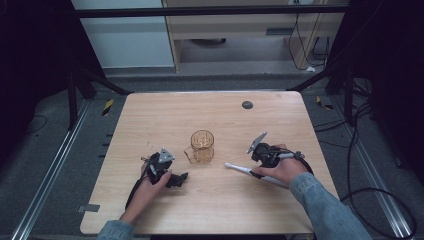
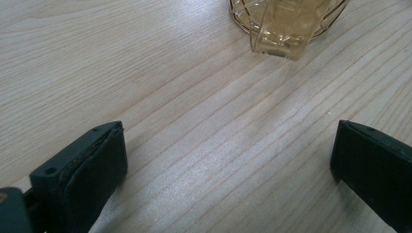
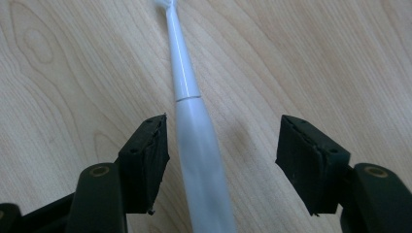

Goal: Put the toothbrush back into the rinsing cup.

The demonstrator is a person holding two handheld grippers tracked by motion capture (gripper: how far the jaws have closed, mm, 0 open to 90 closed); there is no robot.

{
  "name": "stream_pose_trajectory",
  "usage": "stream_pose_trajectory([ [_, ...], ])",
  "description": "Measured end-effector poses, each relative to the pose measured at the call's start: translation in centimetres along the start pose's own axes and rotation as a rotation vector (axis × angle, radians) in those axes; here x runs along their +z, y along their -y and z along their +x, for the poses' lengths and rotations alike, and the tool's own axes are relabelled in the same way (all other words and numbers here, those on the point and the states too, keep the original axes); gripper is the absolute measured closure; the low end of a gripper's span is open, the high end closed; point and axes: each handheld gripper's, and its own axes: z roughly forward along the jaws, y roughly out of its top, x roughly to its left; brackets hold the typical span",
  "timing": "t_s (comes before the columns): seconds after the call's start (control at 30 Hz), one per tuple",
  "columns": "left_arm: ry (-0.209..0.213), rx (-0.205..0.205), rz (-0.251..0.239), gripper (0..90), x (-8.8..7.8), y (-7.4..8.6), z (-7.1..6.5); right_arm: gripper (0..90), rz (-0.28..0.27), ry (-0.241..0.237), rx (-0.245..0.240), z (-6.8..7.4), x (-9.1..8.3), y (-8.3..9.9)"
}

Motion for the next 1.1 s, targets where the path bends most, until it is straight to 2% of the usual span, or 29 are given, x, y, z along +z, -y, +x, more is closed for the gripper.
stream_pose_trajectory([
  [0.53, 0.0, 0.001, 0.0, 0.0, 0.0, 0.0, 0.0, 48.4, 0.013, -0.002, -0.009, -0.1, 0.6, -0.2],
  [0.83, 0.001, 0.001, 0.0, 0.0, 0.0, 0.0, 0.0, 53.7, 0.047, -0.035, -0.03, 0.4, 1.0, 0.0],
  [1.1, 0.002, 0.002, 0.0, 0.0, 0.0, 0.0, 0.0, 54.8, 0.074, -0.042, -0.038, 0.4, 1.3, 0.3],
])
